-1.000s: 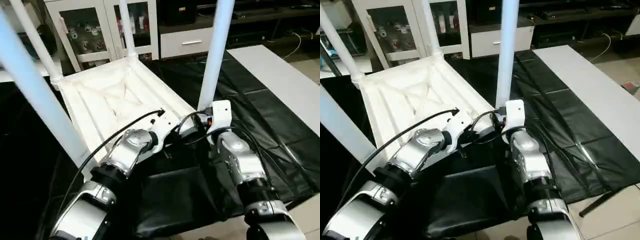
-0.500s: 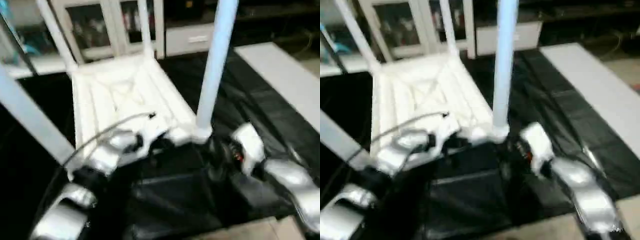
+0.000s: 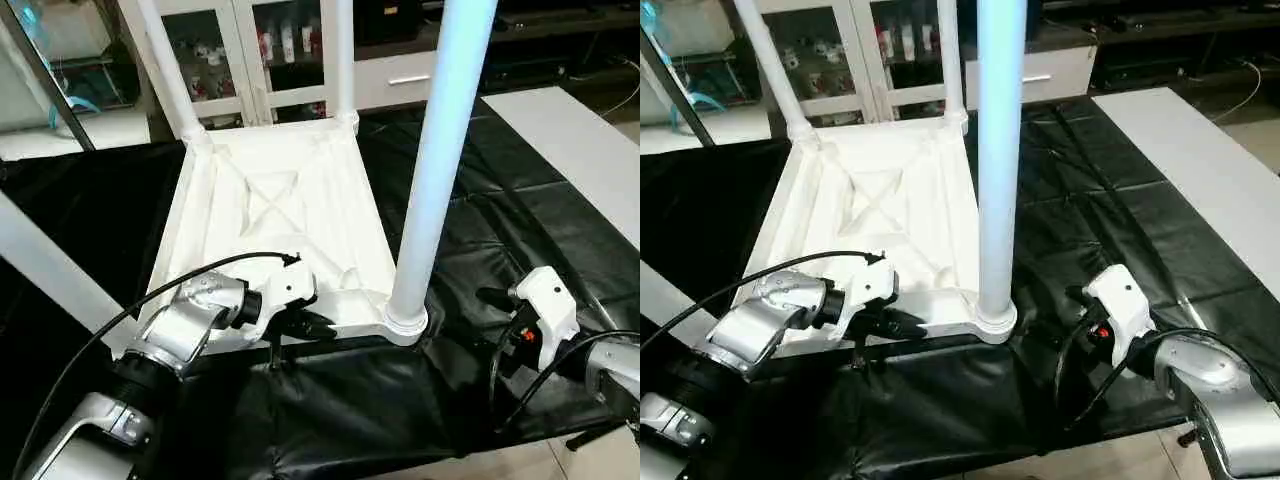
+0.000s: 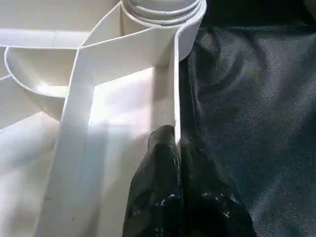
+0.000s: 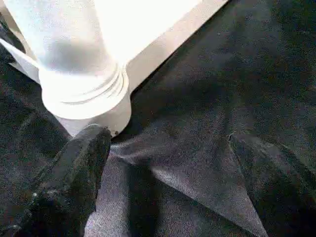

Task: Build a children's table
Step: Rotate leg to tighten

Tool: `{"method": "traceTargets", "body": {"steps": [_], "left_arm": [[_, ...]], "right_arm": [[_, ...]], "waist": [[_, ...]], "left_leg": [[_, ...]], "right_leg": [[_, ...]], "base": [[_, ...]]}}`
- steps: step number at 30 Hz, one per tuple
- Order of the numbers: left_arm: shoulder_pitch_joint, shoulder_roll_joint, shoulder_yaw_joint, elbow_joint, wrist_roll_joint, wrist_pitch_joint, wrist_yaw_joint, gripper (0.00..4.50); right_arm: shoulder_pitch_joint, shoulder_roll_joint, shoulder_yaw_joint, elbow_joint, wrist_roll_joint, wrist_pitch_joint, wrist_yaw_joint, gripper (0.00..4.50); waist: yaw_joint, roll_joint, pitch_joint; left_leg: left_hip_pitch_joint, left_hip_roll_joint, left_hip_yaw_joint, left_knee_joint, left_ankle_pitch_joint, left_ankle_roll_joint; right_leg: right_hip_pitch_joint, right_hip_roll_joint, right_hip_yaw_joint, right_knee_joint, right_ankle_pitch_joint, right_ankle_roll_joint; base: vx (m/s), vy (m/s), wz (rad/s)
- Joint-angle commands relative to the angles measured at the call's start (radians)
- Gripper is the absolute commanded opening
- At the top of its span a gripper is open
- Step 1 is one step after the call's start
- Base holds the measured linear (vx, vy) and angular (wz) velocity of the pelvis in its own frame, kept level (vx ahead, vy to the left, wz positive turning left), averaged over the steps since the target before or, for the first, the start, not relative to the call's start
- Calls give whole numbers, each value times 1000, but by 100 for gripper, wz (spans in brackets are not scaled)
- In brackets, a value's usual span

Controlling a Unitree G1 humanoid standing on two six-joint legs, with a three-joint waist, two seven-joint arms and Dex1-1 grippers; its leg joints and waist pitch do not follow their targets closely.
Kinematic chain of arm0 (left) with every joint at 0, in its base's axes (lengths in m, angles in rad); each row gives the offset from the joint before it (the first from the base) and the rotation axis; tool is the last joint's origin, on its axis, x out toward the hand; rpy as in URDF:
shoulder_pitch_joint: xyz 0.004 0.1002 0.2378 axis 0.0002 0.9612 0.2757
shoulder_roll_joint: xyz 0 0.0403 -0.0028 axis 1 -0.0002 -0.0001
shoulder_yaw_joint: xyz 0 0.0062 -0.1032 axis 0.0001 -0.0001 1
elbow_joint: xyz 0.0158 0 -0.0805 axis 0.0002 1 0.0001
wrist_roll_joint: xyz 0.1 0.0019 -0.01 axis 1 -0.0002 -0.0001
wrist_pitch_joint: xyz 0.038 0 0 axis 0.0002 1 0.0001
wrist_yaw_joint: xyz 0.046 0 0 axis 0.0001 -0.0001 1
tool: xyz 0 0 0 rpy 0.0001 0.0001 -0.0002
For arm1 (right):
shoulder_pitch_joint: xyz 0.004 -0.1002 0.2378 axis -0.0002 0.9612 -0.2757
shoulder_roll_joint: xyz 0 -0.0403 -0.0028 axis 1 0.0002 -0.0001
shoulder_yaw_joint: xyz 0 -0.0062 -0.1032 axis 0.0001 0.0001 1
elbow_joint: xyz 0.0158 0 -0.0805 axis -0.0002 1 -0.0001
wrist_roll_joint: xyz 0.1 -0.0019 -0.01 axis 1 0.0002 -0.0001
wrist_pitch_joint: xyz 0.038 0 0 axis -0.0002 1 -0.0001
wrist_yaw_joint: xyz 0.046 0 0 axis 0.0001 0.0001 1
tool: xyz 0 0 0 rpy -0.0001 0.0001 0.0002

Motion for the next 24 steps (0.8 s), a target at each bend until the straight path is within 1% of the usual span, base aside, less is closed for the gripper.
{"method": "traceTargets", "body": {"steps": [1, 2, 3, 4, 5, 6, 7, 8, 9, 10, 11, 12, 13, 14, 15, 16, 17, 18, 19, 20, 21, 22, 23, 24], "left_arm": [[16, 6, -15, -29, -3, 4, -20, 0], [20, 6, -13, -34, 1, 0, -10, 0], [24, -1, 4, -39, -3, 7, 20, 0], [24, -10, 22, -44, -18, 26, 38, 0], [25, -13, 35, -56, -33, 52, 42, 44], [27, -14, 47, -70, -49, 67, 42, 44], [32, -15, 60, -88, -62, 77, 50, 55], [38, -18, 78, -110, -77, 94, 62, 61], [43, -18, 88, -123, -85, 103, 69, 72], [54, -18, 102, -156, -101, 130, 77, 84], [70, -22, 117, -191, -115, 144, 93, 93], [82, -25, 128, -216, -124, 154, 106, 98], [97, -23, 135, -242, -128, 163, 115, 106], [107, -19, 138, -257, -130, 166, 118, 117], [121, -7, 138, -279, -130, 172, 115, 127], [138, 0, 149, -301, -130, 160, 127, 135], [154, 3, 162, -322, -130, 145, 146, 141], [167, -6, 188, -341, -141, 143, 177, 150], [178, -8, 212, -352, -152, 139, 194, 171], [192, -38, 261, -362, -165, 123, 259, 175], [209, -72, 306, -374, -171, 118, 334, 180], [227, -108, 342, -382, -173, 110, 402, 180], [244, -132, 371, -387, -178, 102, 449, 180], [244, -132, 371, -387, -178, 102, 449, 180]], "right_arm": [[0, 8, 9, -34, 4, 10, 0, 416], [-3, 11, 13, -32, 2, 9, -2, 416], [-10, 19, 16, -28, 0, 7, -18, 416], [-15, 27, 12, -26, 3, 6, -31, 416], [-16, 32, 9, -28, 4, 8, -39, 419], [-16, 37, 7, -31, 5, 11, -46, 419], [-15, 42, 4, -33, 5, 13, -52, 419], [-12, 49, 1, -36, 6, 13, -60, 419], [-11, 54, 0, -37, 5, 13, -66, 419], [-8, 63, -3, -38, 7, 12, -71, 419], [-7, 68, 1, -34, 2, 5, -76, 419], [-6, 71, 3, -31, -3, 0, -80, 419], [-6, 75, 6, -29, -6, -3, -84, 419], [-5, 78, 10, -32, -9, -4, -88, 419], [-5, 82, 8, -39, -9, -2, -94, 419], [-6, 91, 3, -49, -6, 1, -107, 419], [-7, 98, -3, -57, -4, 3, -120, 419], [-10, 105, -12, -60, -6, -1, -137, 419], [-9, 115, -11, -70, -11, -1, -154, 419], [-6, 132, -20, -75, -12, -4, -180, 419], [-2, 151, -29, -77, -19, -14, -206, 419], [2, 169, -42, -74, -22, -20, -232, 419], [6, 188, -48, -77, -28, -23, -258, 419], [6, 188, -48, -77, -28, -23, -258, 419]], "waist": [[-5, -18, -52], [-6, -18, -53], [-4, -20, -55], [-5, -20, -55], [-5, -24, -56], [-3, -21, -56], [-2, -26, -56], [-2, -24, -56], [-3, -24, -55], [-4, -22, -54], [-4, -16, -54], [-6, -18, -53], [-6, -9, -53], [-8, -13, -53], [-10, -3, -53], [-13, 10, -52], [-19, -3, -51], [-20, 2, -51], [-22, 7, -52], [-30, 13, -51], [-36, 13, -48], [-41, 10, -49], [-45, 9, -48], [-48, 9, -49]], "left_leg": [[42, 112, -68, -105, -391, -42], [42, 111, -68, -103, -380, -37], [42, 112, -68, -102, -359, -31], [41, 111, -66, -101, -344, -23], [41, 111, -64, -100, -339, -19], [42, 111, -65, -99, -330, -15], [41, 111, -63, -99, -323, -11], [39, 111, -64, -99, -318, -8], [40, 111, -64, -99, -319, -7], [41, 110, -64, -99, -328, -6], [41, 109, -64, -98, -332, -8], [40, 110, -64, -98, -333, -7], [40, 110, -67, -100, -334, -9], [42, 110, -65, -101, -341, -12], [43, 108, -66, -101, -356, -21], [42, 105, -67, -102, -373, -30], [38, 107, -68, -104, -385, -34], [38, 104, -69, -103, -390, -33], [40, 104, -68, -102, -394, -36], [42, 102, -68, -100, -405, -38], [42, 105, -65, -101, -418, -43], [41, 104, -69, -99, -434, -50], [37, 102, -72, -99, -439, -47], [35, 102, -73, -100, -438, -46]], "right_leg": [[13, -47, 28, -63, -225, -189], [13, -46, 28, -61, -211, -192], [15, -47, 28, -59, -187, -197], [15, -46, 27, -57, -167, -203], [15, -45, 27, -57, -164, -205], [14, -46, 27, -56, -161, -209], [15, -46, 27, -55, -163, -212], [18, -47, 26, -55, -165, -214], [17, -47, 26, -55, -169, -214], [15, -45, 26, -58, -185, -210], [16, -47, 27, -57, -192, -209], [16, -46, 26, -58, -191, -207], [16, -44, 25, -57, -196, -200], [15, -40, 25, -60, -200, -195], [15, -38, 24, -58, -208, -188], [14, -37, 24, -59, -220, -179], [16, -37, 24, -62, -218, -171], [16, -36, 23, -61, -229, -167], [14, -36, 23, -61, -233, -165], [11, -37, 23, -64, -257, -165], [9, -36, 23, -67, -260, -170], [10, -36, 21, -70, -282, -165], [12, -35, 21, -70, -303, -153], [13, -35, 21, -72, -308, -147]], "base": [[0, 0, 0], [0, 0, 0], [0, 0, 0], [0, 0, 0], [0, 0, 0], [0, 0, 0], [0, 0, 0], [0, 0, 0], [0, 0, 0], [0, 0, 0], [0, 0, 0], [0, 0, 0], [0, 0, 0], [0, 0, 0], [0, 0, 0], [0, 0, 0], [0, 0, 0], [0, 0, 0], [0, 0, 0], [0, 0, 0], [0, 0, 0], [0, 0, 0], [0, 0, 0], [0, 0, 0]]}}
